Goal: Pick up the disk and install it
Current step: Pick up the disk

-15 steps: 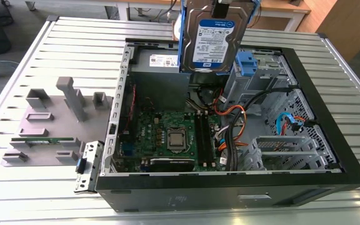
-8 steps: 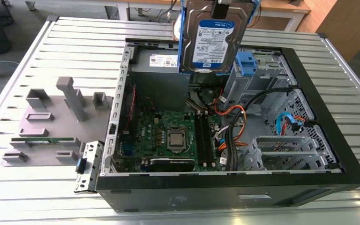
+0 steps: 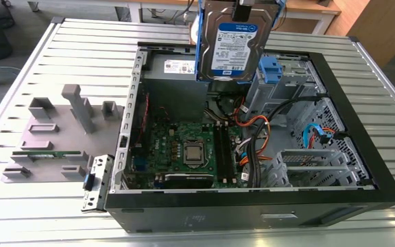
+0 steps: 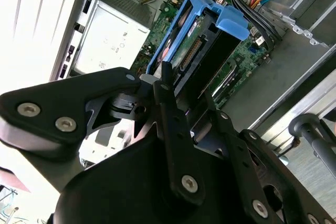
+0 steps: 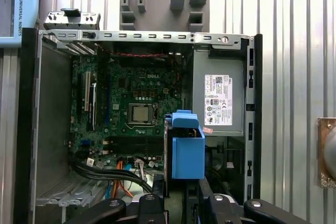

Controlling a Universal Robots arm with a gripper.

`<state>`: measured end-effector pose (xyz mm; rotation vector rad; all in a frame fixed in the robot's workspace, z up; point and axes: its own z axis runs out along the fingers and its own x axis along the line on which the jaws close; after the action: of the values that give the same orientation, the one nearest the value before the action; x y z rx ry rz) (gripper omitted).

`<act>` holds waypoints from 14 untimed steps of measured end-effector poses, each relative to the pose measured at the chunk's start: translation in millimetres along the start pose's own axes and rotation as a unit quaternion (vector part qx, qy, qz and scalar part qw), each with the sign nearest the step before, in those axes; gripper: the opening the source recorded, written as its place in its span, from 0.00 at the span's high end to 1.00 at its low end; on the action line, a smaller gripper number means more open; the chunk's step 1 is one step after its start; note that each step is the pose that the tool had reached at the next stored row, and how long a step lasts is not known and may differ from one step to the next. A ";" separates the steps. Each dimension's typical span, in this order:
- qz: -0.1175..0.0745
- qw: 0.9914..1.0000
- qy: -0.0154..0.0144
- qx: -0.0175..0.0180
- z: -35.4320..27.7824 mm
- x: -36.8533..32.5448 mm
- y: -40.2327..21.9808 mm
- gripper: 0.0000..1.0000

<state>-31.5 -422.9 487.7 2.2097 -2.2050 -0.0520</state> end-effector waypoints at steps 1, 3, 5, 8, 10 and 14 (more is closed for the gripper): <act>0.000 1.000 0.000 0.000 0.0 1.0 0.0 0.65; 0.000 1.000 0.000 0.000 0.1 3.5 0.0 0.65; 0.000 1.000 0.000 0.000 0.2 6.2 0.0 0.65; 0.000 1.000 0.001 0.000 0.2 10.9 0.0 0.65; 0.000 1.000 0.001 0.000 0.1 14.3 0.0 0.65; 0.000 1.000 0.001 0.000 0.2 21.4 0.0 0.65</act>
<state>-31.5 -444.3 487.4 2.2083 -2.2037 -0.0489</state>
